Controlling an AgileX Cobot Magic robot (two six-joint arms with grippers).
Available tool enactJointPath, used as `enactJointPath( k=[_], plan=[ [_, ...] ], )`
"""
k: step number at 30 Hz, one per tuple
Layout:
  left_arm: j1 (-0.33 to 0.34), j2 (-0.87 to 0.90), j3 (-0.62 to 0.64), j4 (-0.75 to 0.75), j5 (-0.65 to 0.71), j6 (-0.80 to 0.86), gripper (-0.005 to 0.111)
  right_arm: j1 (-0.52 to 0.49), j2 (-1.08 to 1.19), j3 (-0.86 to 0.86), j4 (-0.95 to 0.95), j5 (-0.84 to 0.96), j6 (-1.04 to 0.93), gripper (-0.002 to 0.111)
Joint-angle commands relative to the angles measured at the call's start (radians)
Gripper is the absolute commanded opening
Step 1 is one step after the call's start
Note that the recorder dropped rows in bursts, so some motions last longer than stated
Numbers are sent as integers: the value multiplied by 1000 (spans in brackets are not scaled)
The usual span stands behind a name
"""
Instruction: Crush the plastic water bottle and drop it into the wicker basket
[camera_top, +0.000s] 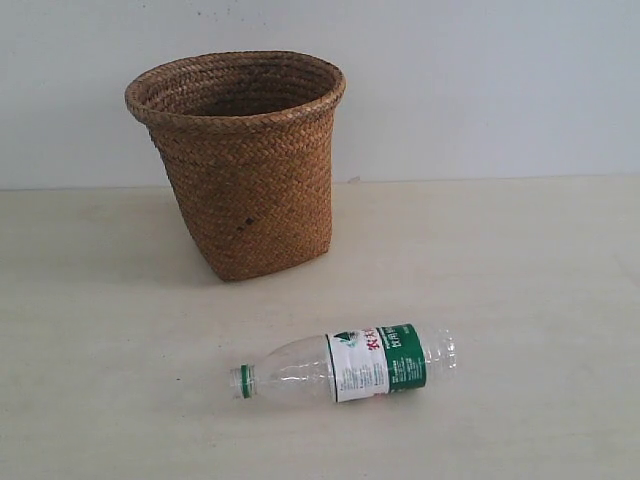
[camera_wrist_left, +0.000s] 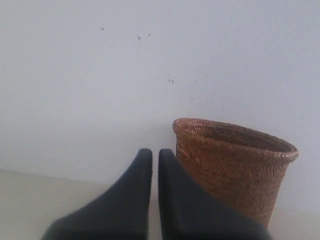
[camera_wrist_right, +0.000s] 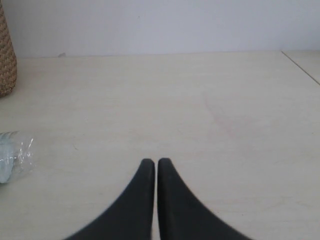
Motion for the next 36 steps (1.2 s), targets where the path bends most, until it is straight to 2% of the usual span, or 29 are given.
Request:
enactJointPath(
  k=[1,8,13,15,18,21,24,28,36],
  plan=[
    [4,96,-107,-7,-21,-11,4,0,-5,-1,-3,-2,0,0],
    [4,354,-326,-7,71,-19,4,0,-5,-1,-3,-2,0,0],
    [-6,562,-515,-40,290,7,4,0,-5,-1,-3,-2,0,0],
    [-34,644,-588,-116,370,115,4,0,-5,-1,-3,-2,0,0],
    [-74,757,-691,-321,484,404,4,0,-5,-1,-3,-2,0,0],
    [-85,879,-796,-543,643,680,4,0,-5,-1,-3,-2,0,0],
    [-85,991,-901,-691,793,825,4,0,-5,-1,-3,-2,0,0],
    [-85,1119,-990,-733,935,856,4,0,-5,-1,-3,-2,0,0],
    [-85,1230,-1000,-889,918,856,4,0,-5,-1,-3,-2,0,0]
  ],
)
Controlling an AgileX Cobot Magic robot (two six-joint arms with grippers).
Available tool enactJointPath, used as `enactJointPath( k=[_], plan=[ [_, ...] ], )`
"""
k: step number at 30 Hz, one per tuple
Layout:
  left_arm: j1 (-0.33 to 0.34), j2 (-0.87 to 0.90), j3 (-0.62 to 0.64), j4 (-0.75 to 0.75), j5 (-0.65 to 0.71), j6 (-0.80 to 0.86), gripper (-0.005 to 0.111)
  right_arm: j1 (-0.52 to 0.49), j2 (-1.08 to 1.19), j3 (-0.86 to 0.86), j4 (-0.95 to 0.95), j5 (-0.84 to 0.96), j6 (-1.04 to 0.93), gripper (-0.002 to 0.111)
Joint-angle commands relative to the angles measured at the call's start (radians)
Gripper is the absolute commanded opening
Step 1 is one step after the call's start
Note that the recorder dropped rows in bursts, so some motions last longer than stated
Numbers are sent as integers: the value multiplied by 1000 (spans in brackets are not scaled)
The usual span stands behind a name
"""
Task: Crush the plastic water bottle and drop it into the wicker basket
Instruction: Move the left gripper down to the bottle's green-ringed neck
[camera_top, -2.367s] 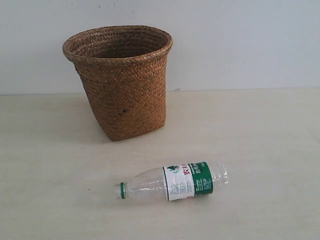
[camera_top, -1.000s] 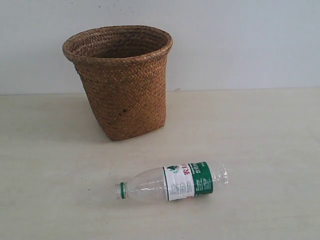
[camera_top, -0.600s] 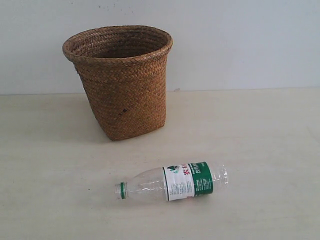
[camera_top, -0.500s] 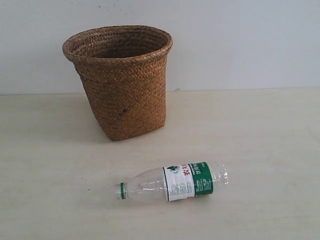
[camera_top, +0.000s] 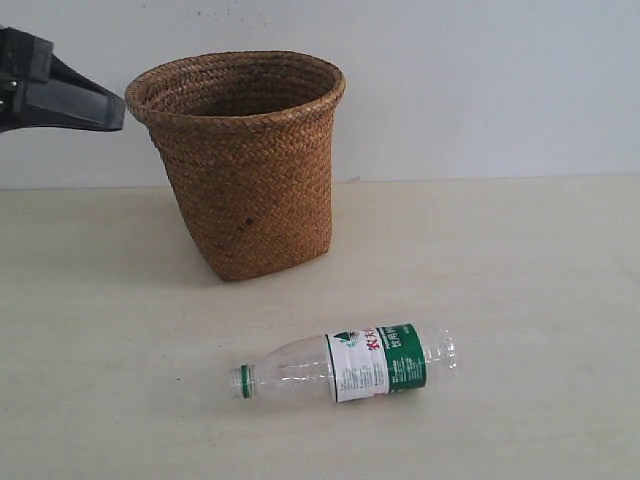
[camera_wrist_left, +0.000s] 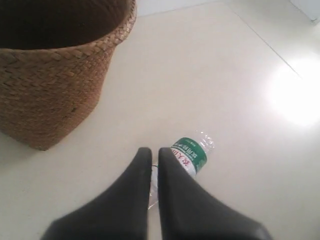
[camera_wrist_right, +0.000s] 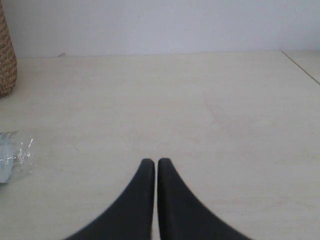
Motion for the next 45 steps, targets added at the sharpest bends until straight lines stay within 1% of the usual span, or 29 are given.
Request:
enactJointPath(
  k=[1,5,9,15,17,18,19,20,21,23,27,28,29,31,34,35,36,38,40,45],
  plan=[
    [-5,36,-8,-106,-6,8,4,0,-5,-1,-3,-2,0,0],
    [-5,62,-8,-117,-68,8,4,0,-5,-1,-3,-2,0,0],
    [-5,91,-8,-117,-75,18,4,0,-5,-1,-3,-2,0,0],
    [-5,180,-23,-75,-86,233,4,0,-5,-1,-3,-2,0,0],
    [-5,244,-51,-11,-24,332,4,0,-5,-1,-3,-2,0,0],
    [-14,282,-80,52,42,384,4,0,-5,-1,-3,-2,0,0],
    [-22,303,-97,82,81,398,4,0,-5,-1,-3,-2,0,0],
    [-40,337,-126,126,134,398,4,0,-5,-1,-3,-2,0,0],
    [-55,353,-139,148,152,398,4,0,-5,-1,-3,-2,0,0],
    [-126,391,-171,237,204,409,4,0,-5,-1,-5,-7,0,0],
    [-273,433,-194,352,209,407,5,0,-5,-1,-5,-10,0,0],
    [-308,442,-194,389,207,386,8,0,-5,-1,-5,-10,0,0],
    [-344,449,-194,431,198,360,14,0,-5,-1,-5,-10,0,0],
    [-393,470,-194,531,162,295,33,0,-5,-1,-5,-10,0,0],
    [-421,494,-194,624,98,209,57,0,-5,-1,-5,-10,0,0],
    [-428,502,-194,651,77,182,63,0,-5,-1,-5,-10,0,0],
    [-429,512,-194,671,63,156,65,0,-5,-1,-5,-10,0,0],
    [-431,540,-194,681,47,111,61,0,-5,-1,-5,-10,0,0],
    [-431,573,-194,681,50,113,54,0,-5,-1,-5,-10,0,0],
    [-431,651,-194,681,50,153,53,0,-5,-1,-5,-10,0,0]
  ],
)
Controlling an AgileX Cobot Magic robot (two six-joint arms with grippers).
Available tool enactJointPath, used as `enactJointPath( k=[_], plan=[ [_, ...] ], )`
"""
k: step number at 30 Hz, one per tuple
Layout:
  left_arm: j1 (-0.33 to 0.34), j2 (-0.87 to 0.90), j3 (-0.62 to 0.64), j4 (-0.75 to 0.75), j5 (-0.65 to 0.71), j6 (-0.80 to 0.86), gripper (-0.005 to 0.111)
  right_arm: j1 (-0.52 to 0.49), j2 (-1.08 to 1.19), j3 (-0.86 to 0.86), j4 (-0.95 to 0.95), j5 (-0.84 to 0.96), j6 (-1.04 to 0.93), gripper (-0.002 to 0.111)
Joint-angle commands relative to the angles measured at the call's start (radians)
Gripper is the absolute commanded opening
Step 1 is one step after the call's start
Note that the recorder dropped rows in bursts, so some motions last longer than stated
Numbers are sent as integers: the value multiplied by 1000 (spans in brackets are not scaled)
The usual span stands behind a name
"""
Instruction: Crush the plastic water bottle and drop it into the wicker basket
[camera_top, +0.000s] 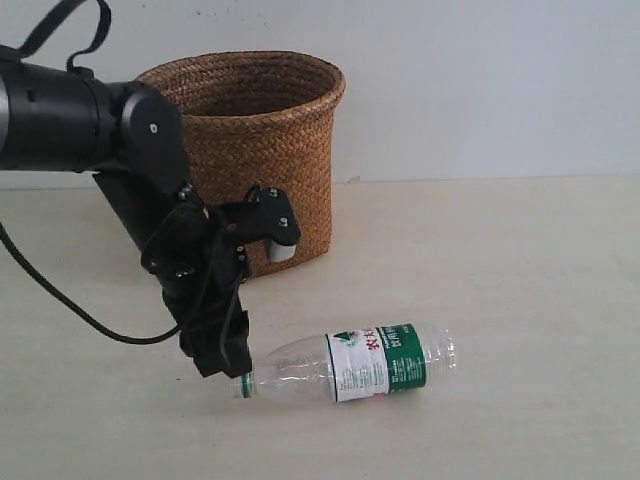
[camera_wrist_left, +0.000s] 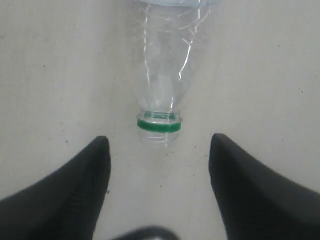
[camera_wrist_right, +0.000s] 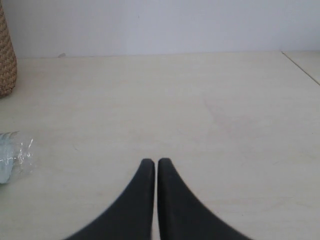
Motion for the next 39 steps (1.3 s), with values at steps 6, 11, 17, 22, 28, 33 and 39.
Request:
enactJointPath(
  k=[6,11,17,22,28,33,39],
  plan=[
    [-6,91,-6,1,-4,38,55,0,-5,-1,-5,-10,0,0],
    [-6,112,-6,6,-29,54,65,0,-5,-1,-5,-10,0,0],
    [-6,136,-6,-5,-50,57,65,0,-5,-1,-5,-10,0,0],
    [-6,170,-6,-20,-55,63,65,0,-5,-1,-5,-10,0,0],
    [-6,182,-6,-20,-96,63,60,0,-5,-1,-5,-10,0,0],
    [-6,182,-6,-20,-98,63,37,0,-5,-1,-5,-10,0,0],
    [-6,182,-6,-20,-98,69,4,0,-5,-1,-5,-10,0,0]
  ],
)
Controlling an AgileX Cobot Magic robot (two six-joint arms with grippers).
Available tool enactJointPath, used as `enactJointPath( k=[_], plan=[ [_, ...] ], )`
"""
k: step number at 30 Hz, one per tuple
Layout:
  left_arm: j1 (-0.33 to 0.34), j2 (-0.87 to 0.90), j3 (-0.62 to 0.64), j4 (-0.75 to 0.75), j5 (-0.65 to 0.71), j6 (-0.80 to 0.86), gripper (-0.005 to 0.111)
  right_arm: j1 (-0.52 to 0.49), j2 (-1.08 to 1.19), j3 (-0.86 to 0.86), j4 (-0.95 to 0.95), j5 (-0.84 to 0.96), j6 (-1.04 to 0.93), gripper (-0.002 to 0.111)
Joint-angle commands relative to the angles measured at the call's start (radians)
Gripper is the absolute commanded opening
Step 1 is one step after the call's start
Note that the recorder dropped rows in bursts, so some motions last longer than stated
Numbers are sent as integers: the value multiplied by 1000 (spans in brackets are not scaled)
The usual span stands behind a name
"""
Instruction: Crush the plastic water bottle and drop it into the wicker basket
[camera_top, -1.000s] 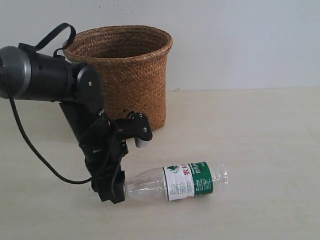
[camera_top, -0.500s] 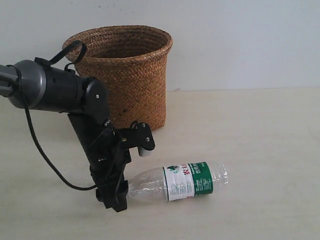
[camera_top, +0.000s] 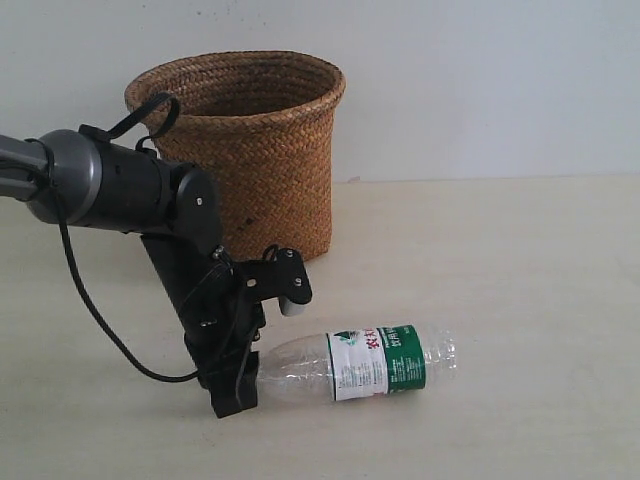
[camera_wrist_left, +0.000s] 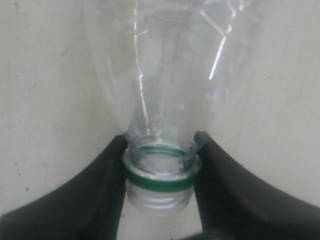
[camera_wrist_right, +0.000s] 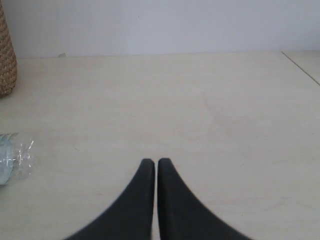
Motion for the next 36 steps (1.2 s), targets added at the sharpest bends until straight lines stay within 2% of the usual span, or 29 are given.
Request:
enactJointPath(
  k=[1,23,25,28,32,34,36],
  plan=[
    [-6,-3,-4,-11,-6,9,4,0,-5,-1,-5,-10,0,0],
    [-4,-3,-4,49,62,21,4,0,-5,-1,-5,-18,0,0],
    [-4,-3,-4,53,64,21,4,0,-5,-1,-2,-55,0,0],
    [-4,-3,-4,53,64,21,4,0,-5,-1,106,-157,81,0],
    [-4,-3,-4,56,64,21,4,0,-5,-1,260,-410,271,0],
    [-4,-3,-4,56,61,21,4,0,-5,-1,251,-484,277,0],
    [-4,-3,-4,56,61,21,4,0,-5,-3,201,-468,277,0]
  ],
)
